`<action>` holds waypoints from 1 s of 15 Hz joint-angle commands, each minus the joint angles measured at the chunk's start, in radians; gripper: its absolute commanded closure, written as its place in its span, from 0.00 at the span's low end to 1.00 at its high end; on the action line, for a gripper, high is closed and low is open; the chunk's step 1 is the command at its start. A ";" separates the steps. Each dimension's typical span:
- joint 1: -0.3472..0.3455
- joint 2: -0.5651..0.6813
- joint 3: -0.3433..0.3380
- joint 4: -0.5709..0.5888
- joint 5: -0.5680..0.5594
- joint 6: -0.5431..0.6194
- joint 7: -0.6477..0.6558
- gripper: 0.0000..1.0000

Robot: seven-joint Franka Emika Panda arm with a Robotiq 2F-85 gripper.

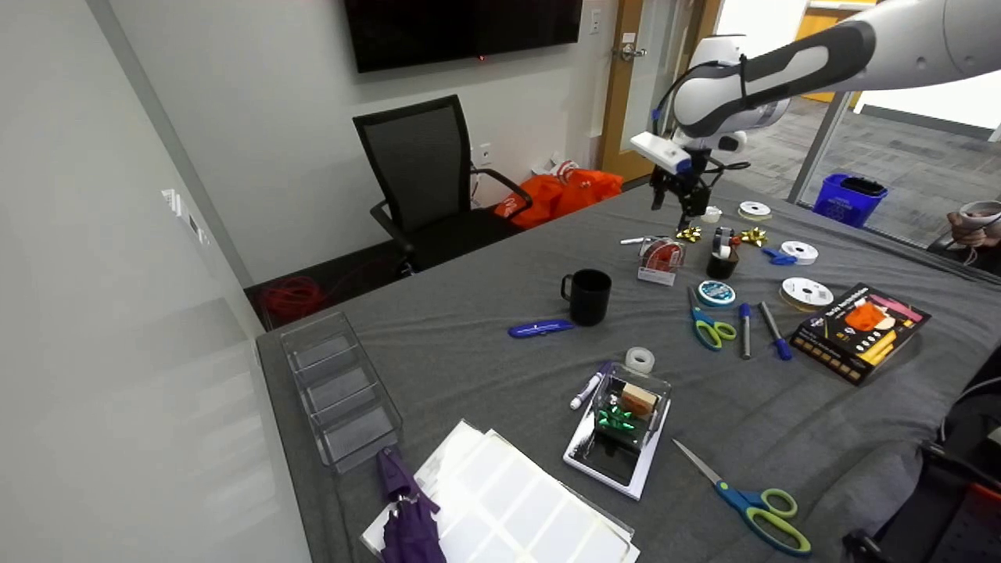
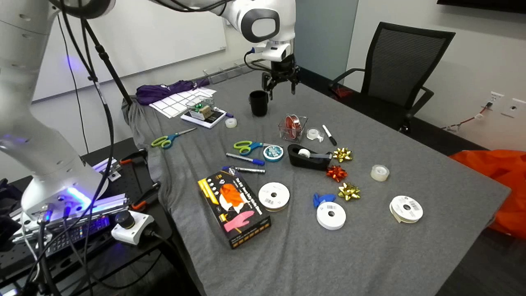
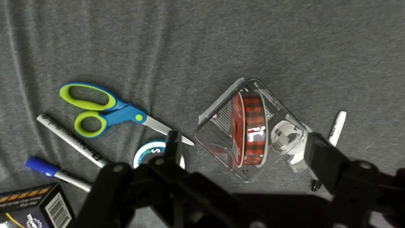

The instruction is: Remove the orange object from the clear case and put it on the black box

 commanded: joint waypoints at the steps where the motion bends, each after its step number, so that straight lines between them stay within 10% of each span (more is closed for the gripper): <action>1: 0.005 0.096 -0.016 0.101 -0.003 -0.010 0.097 0.00; 15: 0.035 0.255 -0.075 0.231 -0.170 0.018 0.326 0.00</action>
